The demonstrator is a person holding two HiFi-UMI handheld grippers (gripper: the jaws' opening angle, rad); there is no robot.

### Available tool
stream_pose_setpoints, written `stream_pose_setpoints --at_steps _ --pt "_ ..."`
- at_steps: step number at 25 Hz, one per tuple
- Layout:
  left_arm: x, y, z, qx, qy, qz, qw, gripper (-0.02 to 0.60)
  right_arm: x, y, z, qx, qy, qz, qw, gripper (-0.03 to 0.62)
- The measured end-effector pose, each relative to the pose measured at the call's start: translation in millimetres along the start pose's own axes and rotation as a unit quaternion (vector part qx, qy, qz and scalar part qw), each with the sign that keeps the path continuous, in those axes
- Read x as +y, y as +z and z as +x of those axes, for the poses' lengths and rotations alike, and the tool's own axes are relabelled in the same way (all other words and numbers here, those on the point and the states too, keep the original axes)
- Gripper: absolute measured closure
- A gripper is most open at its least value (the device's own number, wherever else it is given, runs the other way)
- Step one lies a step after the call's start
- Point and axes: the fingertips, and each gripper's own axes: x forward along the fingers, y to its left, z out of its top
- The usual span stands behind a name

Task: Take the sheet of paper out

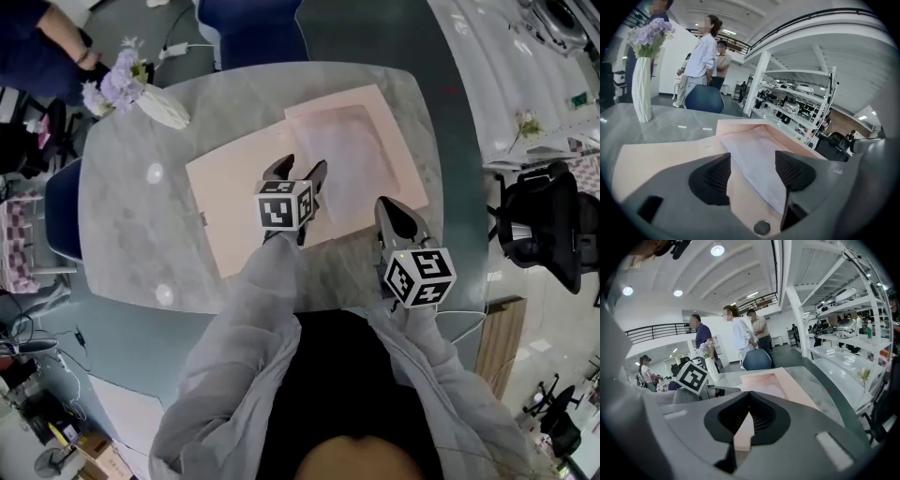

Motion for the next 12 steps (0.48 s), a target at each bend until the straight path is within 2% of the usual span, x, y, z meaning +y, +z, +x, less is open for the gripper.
stream_pose_setpoints --at_steps 7,12 --pt "18.2 3.8 54.0 0.028 0.025 0.025 0.999 0.275 -16.6 0.1 29.9 0.016 -0.012 0.013 1.0 0.585" --pt "26.7 0.3 69.4 0.032 0.051 0.056 0.9966 0.275 -25.9 -3.0 38.7 0.024 -0.024 0.017 0.999 0.585"
